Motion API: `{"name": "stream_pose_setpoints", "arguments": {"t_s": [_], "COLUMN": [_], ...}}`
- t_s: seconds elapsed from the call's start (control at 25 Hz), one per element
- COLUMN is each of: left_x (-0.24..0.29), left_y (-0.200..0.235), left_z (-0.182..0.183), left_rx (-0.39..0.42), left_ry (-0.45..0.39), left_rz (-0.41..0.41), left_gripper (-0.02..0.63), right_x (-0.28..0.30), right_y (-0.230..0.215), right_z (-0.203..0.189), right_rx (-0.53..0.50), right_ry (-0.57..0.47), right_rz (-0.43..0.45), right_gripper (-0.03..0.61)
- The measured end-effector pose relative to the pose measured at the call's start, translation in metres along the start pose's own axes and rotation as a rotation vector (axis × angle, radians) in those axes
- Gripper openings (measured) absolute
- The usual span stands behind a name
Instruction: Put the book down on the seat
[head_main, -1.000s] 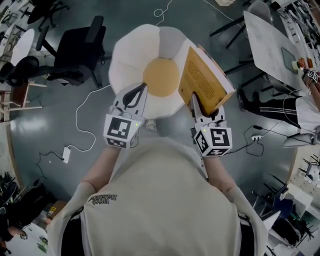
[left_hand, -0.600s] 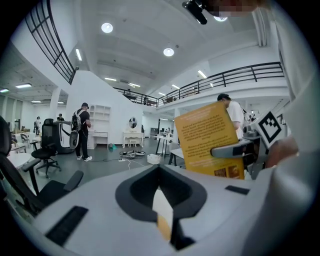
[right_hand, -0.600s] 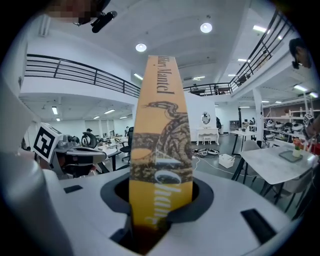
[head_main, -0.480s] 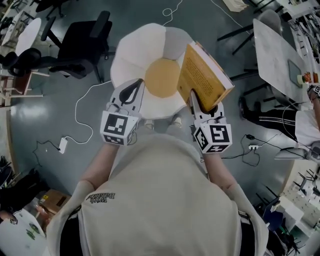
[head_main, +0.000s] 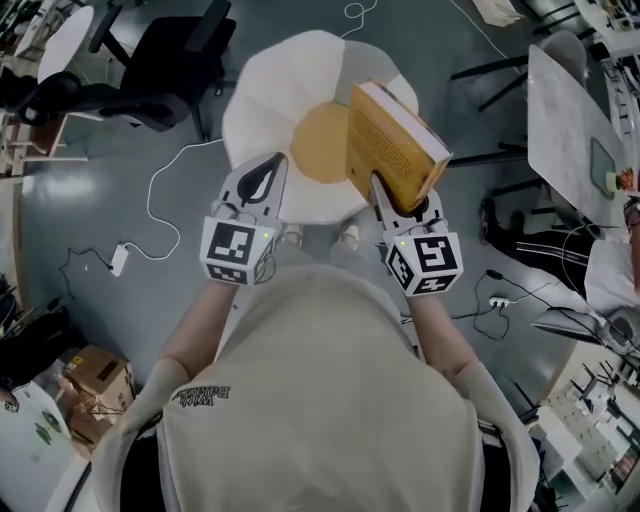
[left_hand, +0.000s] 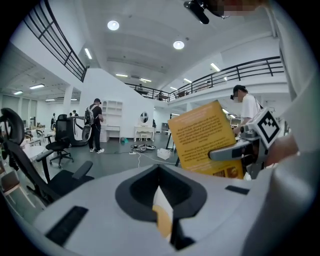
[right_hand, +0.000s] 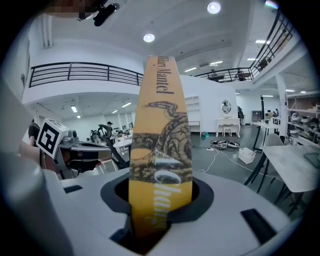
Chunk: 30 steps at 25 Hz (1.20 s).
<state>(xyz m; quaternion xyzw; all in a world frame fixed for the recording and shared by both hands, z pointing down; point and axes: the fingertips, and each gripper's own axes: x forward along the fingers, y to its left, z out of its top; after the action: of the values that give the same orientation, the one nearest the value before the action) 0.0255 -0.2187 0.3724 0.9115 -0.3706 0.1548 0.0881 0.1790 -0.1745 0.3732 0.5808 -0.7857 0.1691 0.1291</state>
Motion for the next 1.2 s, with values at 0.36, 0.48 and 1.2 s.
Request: {"name": "stream_pose_setpoints", "arguments": {"t_s": [0.36,0.48,1.2], "left_x": [-0.002,0.006,0.099], "left_y": [0.027,0.039,0.112], "left_z": [-0.065,-0.097,-0.37], "left_rx": [-0.072,-0.105,-0.127], "left_ry": [0.103,0.127,0.269], "left_rz": [0.093,0.12,0.179], "left_gripper": [0.011,0.011,0.011], "right_x": [0.069,0.095,0.268], "right_y": [0.01,0.018,0.036], "right_z": [-0.082,-0.106,-0.339], "right_rx": [-0.082,-0.093,-0.148], "right_ry": [0.301,0.354,0.523], "right_rz": [0.097,0.13,0.234], "right_gripper": [0.152,0.152,0.152]}}
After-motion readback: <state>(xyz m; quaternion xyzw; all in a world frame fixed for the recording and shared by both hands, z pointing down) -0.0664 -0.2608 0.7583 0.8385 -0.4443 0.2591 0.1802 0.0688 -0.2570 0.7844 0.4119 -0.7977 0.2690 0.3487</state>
